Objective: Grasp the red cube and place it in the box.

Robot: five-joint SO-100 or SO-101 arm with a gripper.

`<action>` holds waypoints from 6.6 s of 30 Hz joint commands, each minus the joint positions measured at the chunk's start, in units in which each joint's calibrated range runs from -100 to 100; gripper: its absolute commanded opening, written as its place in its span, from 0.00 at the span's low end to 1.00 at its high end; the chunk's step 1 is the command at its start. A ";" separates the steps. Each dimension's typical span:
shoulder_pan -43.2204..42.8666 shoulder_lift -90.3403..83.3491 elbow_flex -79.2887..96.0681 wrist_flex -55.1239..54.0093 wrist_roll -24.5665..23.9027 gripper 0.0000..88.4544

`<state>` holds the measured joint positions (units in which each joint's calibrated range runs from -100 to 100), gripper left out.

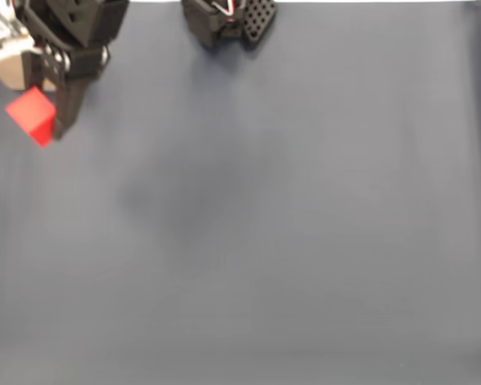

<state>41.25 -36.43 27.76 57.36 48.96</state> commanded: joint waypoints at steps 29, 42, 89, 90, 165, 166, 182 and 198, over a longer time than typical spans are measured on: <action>22.75 -2.65 5.36 -0.31 -0.49 0.08; 26.72 -0.40 6.18 -2.11 -0.59 0.08; 29.56 -0.48 8.28 -3.01 -0.10 0.49; 29.56 -0.48 8.28 -3.01 -0.15 0.49; -32.44 -1.78 7.64 -5.39 1.56 0.00; -33.50 -3.34 9.47 -5.88 1.56 0.00; -39.54 -24.83 39.58 -14.00 1.76 0.00; -40.96 -47.36 63.39 -12.19 1.86 0.00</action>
<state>0.67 -79.94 89.96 44.63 50.53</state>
